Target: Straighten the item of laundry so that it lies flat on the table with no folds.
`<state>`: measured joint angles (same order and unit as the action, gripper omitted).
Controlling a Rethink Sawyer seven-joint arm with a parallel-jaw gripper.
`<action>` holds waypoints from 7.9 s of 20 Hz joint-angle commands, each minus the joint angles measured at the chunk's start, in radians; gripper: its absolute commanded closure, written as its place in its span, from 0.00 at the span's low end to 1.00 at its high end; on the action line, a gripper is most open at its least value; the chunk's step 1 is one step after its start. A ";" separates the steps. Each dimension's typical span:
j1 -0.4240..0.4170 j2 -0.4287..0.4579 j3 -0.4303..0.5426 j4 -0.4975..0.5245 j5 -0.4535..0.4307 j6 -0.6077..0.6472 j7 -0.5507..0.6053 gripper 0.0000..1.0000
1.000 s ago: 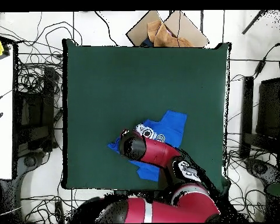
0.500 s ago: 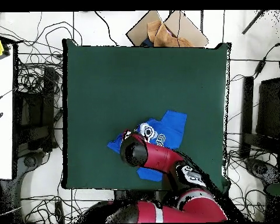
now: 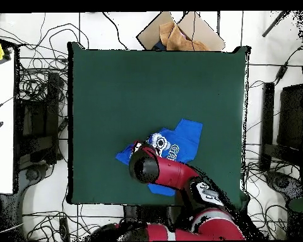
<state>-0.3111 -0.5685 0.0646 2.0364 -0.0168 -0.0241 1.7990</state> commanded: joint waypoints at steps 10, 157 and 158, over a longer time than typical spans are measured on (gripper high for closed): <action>-0.079 0.129 -0.087 -0.027 -0.190 -0.105 0.078 1.00; 0.327 0.105 -0.185 -0.082 0.222 0.042 0.213 1.00; 0.316 0.127 -0.170 -0.087 0.217 0.014 0.215 1.00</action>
<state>0.0031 -0.5935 -0.1690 2.0497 0.1457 0.0934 1.7990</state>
